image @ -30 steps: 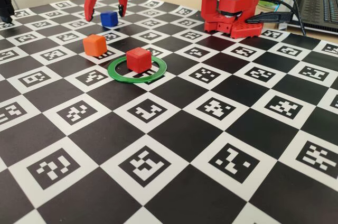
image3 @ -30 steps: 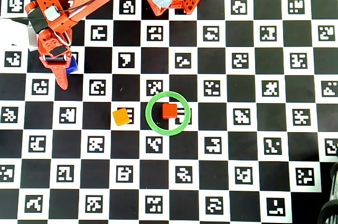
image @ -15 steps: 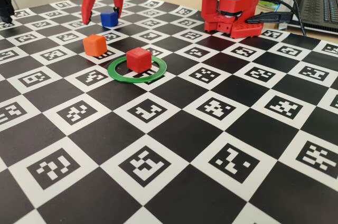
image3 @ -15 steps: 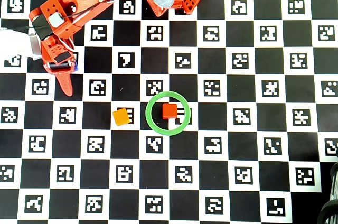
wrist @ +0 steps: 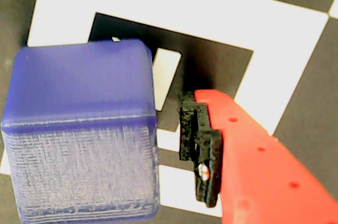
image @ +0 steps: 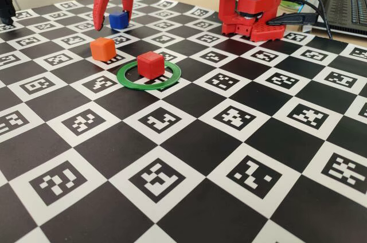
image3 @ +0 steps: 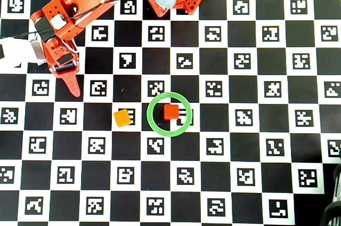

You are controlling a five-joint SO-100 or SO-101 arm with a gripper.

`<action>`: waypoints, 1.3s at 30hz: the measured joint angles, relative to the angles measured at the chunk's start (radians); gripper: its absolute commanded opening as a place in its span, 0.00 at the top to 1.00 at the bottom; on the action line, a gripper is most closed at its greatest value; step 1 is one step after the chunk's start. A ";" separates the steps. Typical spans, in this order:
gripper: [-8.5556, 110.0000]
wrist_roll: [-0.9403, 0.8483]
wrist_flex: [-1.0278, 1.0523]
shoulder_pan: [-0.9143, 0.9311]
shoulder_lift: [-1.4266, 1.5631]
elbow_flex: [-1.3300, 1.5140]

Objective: Grab the red cube then put it in the green circle then put the blue cube on top and finally the orange cube on top

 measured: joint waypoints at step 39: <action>0.81 0.512 0.499 -0.288 0.110 -0.385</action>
